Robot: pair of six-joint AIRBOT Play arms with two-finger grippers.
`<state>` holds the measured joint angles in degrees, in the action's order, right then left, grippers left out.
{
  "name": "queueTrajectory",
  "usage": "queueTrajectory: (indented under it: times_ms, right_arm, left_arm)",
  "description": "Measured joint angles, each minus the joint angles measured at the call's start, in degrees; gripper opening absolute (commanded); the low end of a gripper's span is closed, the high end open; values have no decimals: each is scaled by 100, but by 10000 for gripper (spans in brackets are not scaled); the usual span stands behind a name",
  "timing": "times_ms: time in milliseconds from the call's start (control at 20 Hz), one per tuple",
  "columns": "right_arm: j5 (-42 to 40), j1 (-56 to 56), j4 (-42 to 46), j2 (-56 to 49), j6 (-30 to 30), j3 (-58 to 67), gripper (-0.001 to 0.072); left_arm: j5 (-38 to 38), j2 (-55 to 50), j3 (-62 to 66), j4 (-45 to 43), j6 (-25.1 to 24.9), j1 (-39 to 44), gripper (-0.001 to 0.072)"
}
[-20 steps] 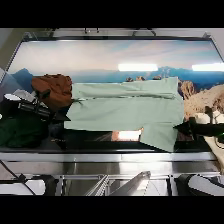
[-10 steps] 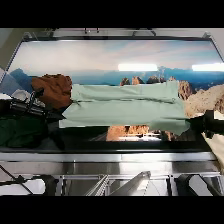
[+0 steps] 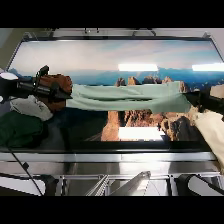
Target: Fold the shirts.
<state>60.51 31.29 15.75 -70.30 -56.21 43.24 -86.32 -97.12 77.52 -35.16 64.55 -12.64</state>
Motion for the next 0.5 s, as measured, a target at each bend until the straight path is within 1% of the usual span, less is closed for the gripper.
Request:
queueTrajectory:
  times_ms: [200,350,450,500]
  right_arm:
    - [-531,-332,-129,-1388,173,1075,29]
    - [-673,-411,-61,-2312,243,1665,29]
    - [-713,-435,-9,-2745,431,1875,30]
    - [-726,-442,28,-2885,542,1937,55]
  left_arm:
    - [188,-1091,1574,33,393,133,18]
    - [138,-1934,2413,-85,664,164,17]
    - [7,-2452,2859,-155,822,184,19]
    - [-87,-2649,3036,-186,859,203,24]
